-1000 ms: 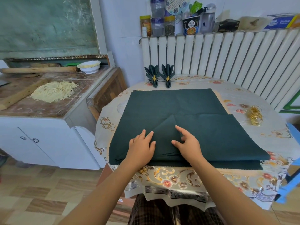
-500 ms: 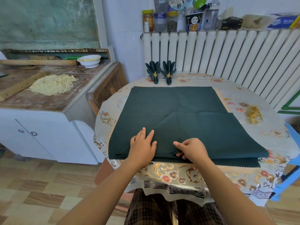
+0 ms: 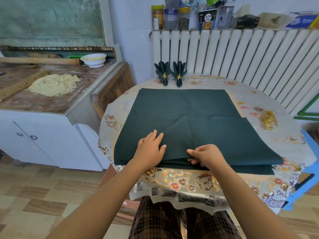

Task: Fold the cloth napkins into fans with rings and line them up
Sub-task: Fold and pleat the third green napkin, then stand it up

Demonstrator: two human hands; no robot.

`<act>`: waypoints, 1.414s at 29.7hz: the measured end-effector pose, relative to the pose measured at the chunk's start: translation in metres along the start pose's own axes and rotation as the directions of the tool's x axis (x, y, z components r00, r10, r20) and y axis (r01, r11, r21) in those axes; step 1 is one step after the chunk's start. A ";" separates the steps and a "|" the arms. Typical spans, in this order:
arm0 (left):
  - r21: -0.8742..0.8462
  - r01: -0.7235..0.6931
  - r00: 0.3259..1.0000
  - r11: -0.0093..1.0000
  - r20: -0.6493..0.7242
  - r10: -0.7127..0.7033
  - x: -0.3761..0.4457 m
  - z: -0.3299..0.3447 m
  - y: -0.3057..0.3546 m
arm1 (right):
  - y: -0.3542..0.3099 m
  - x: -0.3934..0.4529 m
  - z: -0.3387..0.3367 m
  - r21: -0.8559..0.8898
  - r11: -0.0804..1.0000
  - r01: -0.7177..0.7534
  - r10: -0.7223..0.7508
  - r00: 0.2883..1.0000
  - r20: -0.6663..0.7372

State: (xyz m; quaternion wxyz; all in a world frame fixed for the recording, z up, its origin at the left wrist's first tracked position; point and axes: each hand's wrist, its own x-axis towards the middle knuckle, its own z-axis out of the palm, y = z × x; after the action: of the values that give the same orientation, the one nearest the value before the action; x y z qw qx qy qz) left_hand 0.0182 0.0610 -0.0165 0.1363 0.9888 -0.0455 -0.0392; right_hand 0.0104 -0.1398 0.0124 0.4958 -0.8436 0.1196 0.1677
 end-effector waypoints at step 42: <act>0.146 -0.039 0.998 0.989 -0.034 0.044 0.004 0.025 0.000 | -0.018 0.027 0.046 -0.743 0.511 0.433 -0.662 0.749 -0.018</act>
State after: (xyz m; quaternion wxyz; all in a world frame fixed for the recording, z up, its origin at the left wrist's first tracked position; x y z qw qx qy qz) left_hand 0.0200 0.0544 -0.0408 0.0655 0.9955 -0.0663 -0.0144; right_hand 0.0343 -0.0918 -0.0051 0.1414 -0.9727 -0.1555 -0.0982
